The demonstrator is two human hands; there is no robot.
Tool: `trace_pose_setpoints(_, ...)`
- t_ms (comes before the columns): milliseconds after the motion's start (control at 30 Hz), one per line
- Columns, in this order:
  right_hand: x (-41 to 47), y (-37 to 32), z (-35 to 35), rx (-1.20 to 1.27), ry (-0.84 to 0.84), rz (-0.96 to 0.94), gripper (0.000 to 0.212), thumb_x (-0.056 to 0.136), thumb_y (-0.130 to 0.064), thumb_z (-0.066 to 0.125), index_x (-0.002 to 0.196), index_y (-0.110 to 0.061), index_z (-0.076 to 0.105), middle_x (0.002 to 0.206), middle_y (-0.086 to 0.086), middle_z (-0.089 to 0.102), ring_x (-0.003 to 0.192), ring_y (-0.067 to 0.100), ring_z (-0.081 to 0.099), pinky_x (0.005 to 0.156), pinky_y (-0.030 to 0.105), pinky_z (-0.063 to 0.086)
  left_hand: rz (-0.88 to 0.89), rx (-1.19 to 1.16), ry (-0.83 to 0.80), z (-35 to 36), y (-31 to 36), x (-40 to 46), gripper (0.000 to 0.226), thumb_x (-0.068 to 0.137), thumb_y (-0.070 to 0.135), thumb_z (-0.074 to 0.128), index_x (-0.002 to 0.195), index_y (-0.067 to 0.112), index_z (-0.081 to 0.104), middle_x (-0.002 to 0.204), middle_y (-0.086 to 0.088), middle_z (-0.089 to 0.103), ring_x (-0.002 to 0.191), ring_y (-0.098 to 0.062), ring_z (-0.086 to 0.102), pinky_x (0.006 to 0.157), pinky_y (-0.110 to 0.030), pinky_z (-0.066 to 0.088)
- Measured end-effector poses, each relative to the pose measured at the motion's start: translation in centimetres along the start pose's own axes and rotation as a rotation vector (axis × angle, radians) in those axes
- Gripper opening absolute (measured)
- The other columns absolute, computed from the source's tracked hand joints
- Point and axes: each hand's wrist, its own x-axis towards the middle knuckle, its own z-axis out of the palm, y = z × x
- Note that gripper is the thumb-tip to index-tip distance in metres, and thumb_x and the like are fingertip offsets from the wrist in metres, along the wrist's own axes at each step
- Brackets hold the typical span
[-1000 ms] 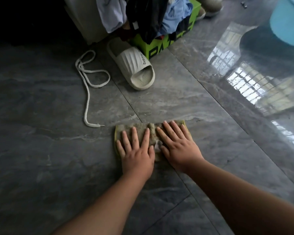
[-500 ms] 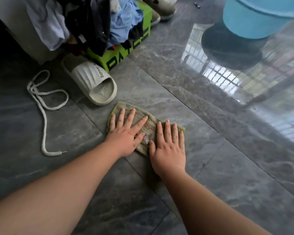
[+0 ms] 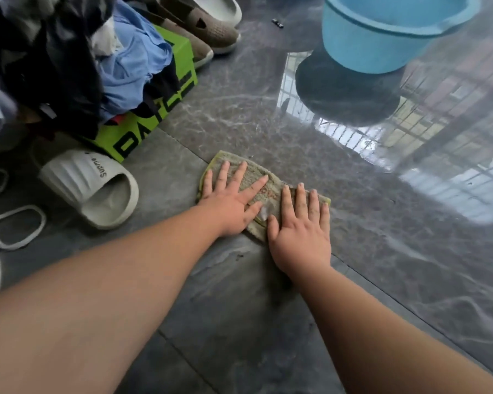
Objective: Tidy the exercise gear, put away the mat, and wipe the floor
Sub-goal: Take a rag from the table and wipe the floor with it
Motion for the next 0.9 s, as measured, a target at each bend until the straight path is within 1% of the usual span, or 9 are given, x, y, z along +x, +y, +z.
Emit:
trace_pose_setpoints(233,4.5,2.6,-1.0,-0.039,0.002,-0.056,0.069,0.096,-0.058,0.016,0.158,-0.030,0.001,0.167,0.001,-0.003,0.152,0.023,-0.010,0.122,0.046,-0.008,-0.047,-0.022,-0.025,-2.0,2.1,3.3,0.059,0.099,0.061,0.016,0.147,0.056,-0.017,0.160,0.001,-0.033,0.145,-0.034,-0.032,0.115,-0.061,-0.018)
trace_pose_setpoints(433,6.4,3.2,-2.2,-0.060,-0.101,-0.061,0.067,0.098,-0.057,0.012,0.157,-0.031,-0.006,0.166,0.000,-0.012,0.151,0.023,-0.016,0.121,0.046,-0.014,-0.087,-0.038,0.021,-1.7,2.9,3.5,0.059,0.099,0.060,0.015,0.148,0.054,-0.016,0.162,-0.001,-0.029,0.147,-0.035,-0.029,0.115,-0.061,-0.016)
trace_pose_setpoints(633,2.1,3.6,-2.3,-0.058,-0.147,-0.029,0.066,0.099,-0.056,0.013,0.156,-0.032,-0.011,0.165,-0.001,-0.017,0.150,0.022,-0.019,0.120,0.045,-0.014,-0.072,-0.037,0.012,0.3,4.1,-1.0,0.063,0.100,0.057,0.020,0.149,0.051,-0.019,0.160,-0.003,-0.032,0.146,-0.037,-0.030,0.115,-0.063,-0.015)
trace_pose_setpoints(900,-8.5,4.1,-1.0,-0.034,-0.155,-0.005,0.067,0.099,-0.053,0.018,0.156,-0.030,-0.009,0.165,0.002,-0.016,0.150,0.023,-0.020,0.121,0.046,-0.012,-0.016,-0.023,-0.009,4.4,6.1,-9.3,0.067,0.099,0.056,0.021,0.148,0.048,-0.023,0.159,-0.005,-0.034,0.144,-0.040,-0.031,0.114,-0.064,-0.015)
